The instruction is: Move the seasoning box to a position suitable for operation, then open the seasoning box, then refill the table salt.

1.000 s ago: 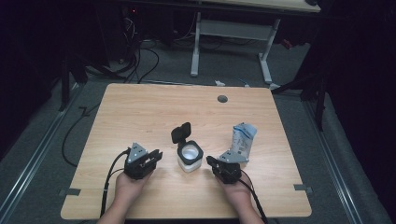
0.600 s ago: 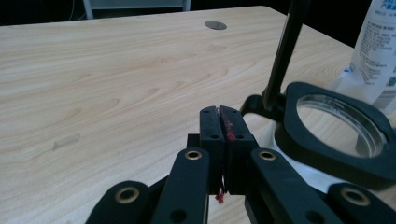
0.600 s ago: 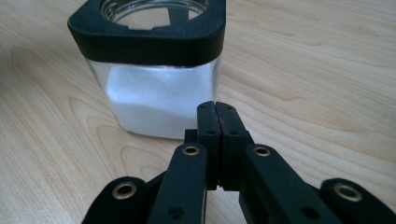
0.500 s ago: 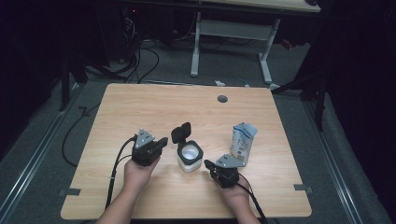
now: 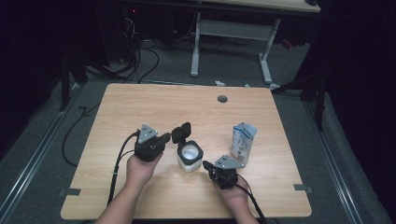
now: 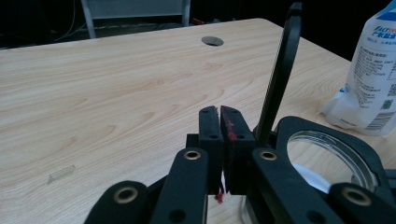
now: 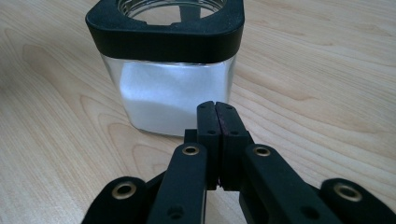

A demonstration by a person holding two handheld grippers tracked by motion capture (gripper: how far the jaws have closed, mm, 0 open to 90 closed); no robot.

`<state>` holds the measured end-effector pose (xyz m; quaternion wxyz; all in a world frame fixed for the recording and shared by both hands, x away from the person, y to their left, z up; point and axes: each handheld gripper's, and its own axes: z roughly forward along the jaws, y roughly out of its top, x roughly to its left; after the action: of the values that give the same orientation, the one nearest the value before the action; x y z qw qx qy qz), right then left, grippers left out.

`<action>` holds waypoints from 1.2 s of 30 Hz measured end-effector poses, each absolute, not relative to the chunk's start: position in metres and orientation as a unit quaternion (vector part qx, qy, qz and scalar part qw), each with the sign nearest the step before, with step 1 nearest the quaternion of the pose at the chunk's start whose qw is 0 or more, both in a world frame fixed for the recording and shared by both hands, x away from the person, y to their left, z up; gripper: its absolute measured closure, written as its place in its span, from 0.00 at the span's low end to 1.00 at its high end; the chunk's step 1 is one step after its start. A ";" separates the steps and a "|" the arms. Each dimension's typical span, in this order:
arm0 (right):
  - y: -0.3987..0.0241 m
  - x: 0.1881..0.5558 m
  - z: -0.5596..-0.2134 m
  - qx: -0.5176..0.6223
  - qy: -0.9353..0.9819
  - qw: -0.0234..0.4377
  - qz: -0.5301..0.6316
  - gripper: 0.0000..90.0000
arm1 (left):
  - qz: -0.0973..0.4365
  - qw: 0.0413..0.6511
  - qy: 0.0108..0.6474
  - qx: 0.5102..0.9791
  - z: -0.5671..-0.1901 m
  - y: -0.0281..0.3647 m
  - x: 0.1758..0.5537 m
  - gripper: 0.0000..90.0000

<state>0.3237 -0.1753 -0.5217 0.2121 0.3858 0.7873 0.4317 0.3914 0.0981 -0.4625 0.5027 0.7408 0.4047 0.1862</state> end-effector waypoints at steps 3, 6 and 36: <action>-0.175 0.324 -0.522 0.386 0.787 0.210 0.433 0.99 | 0.191 0.506 0.400 0.740 -0.459 0.098 0.393 0.97; -0.173 0.325 -0.522 0.381 0.790 0.214 0.430 0.99 | 0.192 0.508 0.400 0.738 -0.458 0.099 0.393 0.96; -0.171 0.316 -0.521 0.369 0.795 0.211 0.432 1.00 | 0.190 0.516 0.395 0.736 -0.450 0.091 0.383 0.97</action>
<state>0.3159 -0.1705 -0.5214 0.2114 0.3690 0.7953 0.4320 0.3833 0.0910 -0.4501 0.5158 0.7361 0.3948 0.1904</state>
